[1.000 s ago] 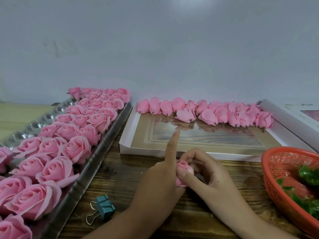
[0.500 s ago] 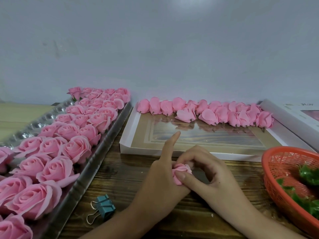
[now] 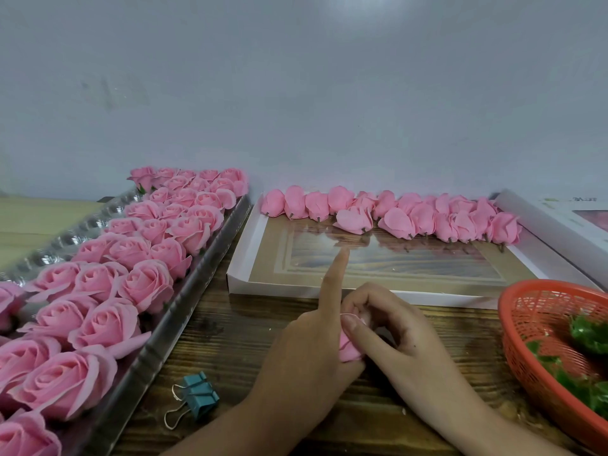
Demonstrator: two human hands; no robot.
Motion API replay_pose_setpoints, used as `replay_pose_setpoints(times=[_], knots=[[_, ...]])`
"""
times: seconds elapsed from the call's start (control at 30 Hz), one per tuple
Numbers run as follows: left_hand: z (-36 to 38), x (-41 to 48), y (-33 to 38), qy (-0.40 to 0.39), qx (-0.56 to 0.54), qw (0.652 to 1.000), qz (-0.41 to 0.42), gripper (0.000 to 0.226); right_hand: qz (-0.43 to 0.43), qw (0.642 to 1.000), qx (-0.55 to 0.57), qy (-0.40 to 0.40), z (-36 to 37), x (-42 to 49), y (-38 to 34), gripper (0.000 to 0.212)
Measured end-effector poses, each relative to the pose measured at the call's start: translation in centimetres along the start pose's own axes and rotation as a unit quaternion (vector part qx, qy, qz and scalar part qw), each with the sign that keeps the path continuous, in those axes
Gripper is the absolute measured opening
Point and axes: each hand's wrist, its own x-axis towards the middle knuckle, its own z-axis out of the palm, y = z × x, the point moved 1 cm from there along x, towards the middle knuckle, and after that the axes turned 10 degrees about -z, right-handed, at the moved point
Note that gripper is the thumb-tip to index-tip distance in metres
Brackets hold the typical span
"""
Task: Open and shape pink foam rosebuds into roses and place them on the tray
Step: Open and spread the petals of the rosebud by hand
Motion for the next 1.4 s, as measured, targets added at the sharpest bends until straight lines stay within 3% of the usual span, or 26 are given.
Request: replay_pose_setpoints(times=[0.13, 0.3, 0.57, 0.87, 1.03, 1.2, 1.4], knots=[[0.0, 0.4, -0.1, -0.026, -0.111, 0.993, -0.01, 0.098, -0.032, 0.999, -0.015, -0.023, -0.2, 0.1, -0.1, 0.009], [-0.2, 0.4, 0.1, -0.043, -0.167, 0.985, -0.024, 0.091, -0.04, 0.998, -0.031, -0.036, -0.2, 0.3, -0.4, 0.018], [-0.2, -0.2, 0.4, 0.0, 0.019, 1.0, 0.015, 0.104, 0.005, 1.0, -0.031, 0.004, -0.1, -0.1, -0.3, 0.025], [-0.2, 0.6, -0.1, -0.061, -0.179, 0.982, -0.011, 0.09, -0.087, 0.989, -0.112, -0.032, -0.5, 0.2, -1.0, 0.016], [-0.5, 0.7, 0.0, -0.05, -0.186, 0.981, -0.008, 0.084, -0.071, 0.993, -0.095, -0.016, -0.4, 0.1, -1.1, 0.014], [-0.3, 0.2, 0.1, -0.005, -0.072, 0.997, 0.016, 0.09, -0.052, 0.994, -0.09, -0.015, -0.2, 0.0, -1.0, 0.02], [-0.4, 0.5, 0.2, -0.058, -0.152, 0.986, 0.025, 0.09, -0.092, 0.991, -0.09, -0.046, -0.5, 0.2, -0.9, 0.016]])
